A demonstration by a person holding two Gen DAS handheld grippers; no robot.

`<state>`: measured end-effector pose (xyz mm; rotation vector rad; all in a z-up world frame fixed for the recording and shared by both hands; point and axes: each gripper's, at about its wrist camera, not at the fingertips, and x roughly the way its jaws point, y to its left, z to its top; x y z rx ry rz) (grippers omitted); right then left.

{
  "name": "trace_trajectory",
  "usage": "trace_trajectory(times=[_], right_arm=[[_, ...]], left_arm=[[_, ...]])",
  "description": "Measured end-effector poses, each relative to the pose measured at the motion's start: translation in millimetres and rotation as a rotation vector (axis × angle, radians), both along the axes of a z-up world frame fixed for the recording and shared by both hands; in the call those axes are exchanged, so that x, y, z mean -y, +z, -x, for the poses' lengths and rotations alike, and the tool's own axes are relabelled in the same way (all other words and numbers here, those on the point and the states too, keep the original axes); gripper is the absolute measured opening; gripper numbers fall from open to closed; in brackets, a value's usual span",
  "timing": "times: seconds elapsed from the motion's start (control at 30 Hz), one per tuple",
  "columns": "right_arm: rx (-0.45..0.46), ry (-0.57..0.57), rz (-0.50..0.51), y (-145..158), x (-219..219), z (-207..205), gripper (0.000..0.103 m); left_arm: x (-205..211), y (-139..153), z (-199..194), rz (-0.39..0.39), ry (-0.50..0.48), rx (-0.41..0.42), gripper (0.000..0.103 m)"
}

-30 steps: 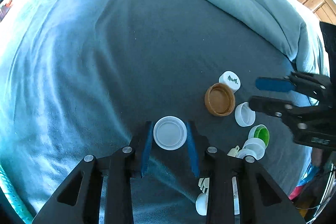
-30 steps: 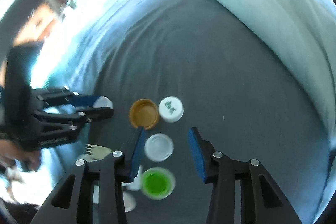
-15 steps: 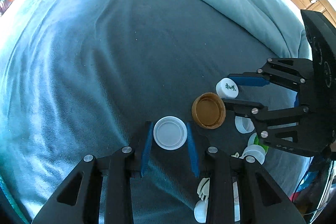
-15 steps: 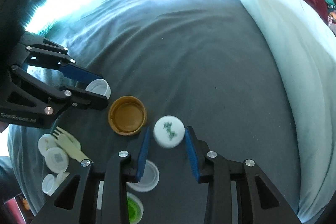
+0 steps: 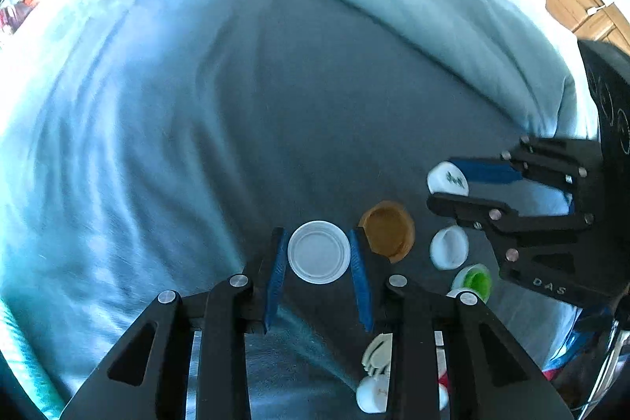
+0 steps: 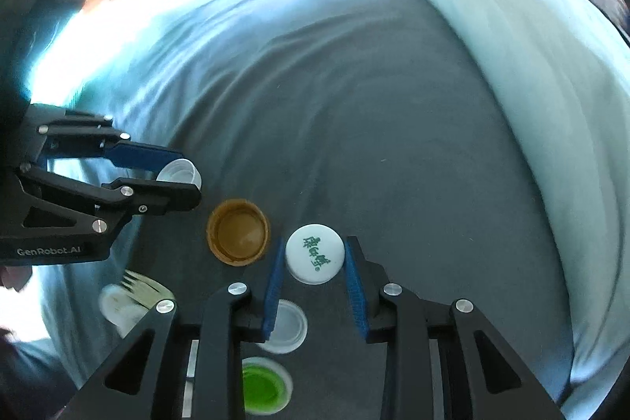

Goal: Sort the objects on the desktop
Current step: 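Grasp the green-printed white cap with the right tool, then carry both held white caps over the turquoise basket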

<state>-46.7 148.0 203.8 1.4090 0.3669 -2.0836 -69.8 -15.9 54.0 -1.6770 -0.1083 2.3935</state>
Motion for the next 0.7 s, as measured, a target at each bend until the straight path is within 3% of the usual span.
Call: trace_trajectory(times=[0.17,0.33,0.43,0.57,0.7], right_arm=[[-0.011,-0.171,0.067,64,-9,6,0.033],[-0.031,-0.295,0.145,128,-14,10,0.033],[-0.068,-0.301,0.159,170,-10,4,0.033],[-0.134,-0.293,0.173,228,4,-8,0.033],[-0.183,-0.261,0.195,272,19,-11,0.033]], left_arm=[[-25,58,21,0.038,0.046,-0.051,0.027],[-31,126,14,0.076,0.079,-0.105,0.027],[-32,166,5,0.091,0.092,-0.141,0.027],[-59,203,22,0.099,0.099,-0.182,0.027],[-32,243,5,0.11,0.143,-0.226,0.027]])
